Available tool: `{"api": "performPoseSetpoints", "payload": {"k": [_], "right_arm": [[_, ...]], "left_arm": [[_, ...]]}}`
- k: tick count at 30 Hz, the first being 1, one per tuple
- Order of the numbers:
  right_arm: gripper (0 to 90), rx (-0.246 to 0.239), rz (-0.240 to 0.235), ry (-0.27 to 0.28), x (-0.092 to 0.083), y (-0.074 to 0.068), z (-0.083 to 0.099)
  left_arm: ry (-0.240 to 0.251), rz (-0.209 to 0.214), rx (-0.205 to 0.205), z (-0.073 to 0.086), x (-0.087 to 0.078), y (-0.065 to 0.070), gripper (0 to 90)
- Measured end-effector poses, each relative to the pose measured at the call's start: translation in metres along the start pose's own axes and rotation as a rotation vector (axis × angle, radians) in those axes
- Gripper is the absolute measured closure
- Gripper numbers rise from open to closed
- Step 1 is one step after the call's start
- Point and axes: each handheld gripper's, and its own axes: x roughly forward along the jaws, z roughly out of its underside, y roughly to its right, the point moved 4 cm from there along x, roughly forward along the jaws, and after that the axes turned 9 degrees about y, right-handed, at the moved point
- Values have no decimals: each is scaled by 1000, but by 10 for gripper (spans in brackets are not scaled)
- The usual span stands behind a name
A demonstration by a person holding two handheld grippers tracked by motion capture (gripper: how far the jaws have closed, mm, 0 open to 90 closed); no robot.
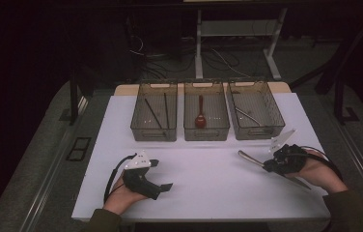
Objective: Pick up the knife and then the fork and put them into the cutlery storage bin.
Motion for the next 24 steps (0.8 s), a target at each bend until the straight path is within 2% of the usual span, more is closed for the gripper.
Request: {"api": "performPoseSetpoints", "payload": {"k": [2,5,10,13,17,24], "right_arm": [[788,83,21,51,-6,4,-5],[788,144,44,106,-15,11,-12],[787,188,95,170,-31,22,-28],[788,216,127,198,-39,34,-40],[787,263,165,224,-45,56,-58],[787,317,219,242,-42,102,-96]], "left_arm": [[-1,0,0,0,0,0,0],[2,0,2,0,0,0,0],[2,0,1,0,0,0,0],[3,2,2,0,0,0,0],[6,1,0,-1,0,0,0],[14,3,-13,-2,0,-1,0]]}}
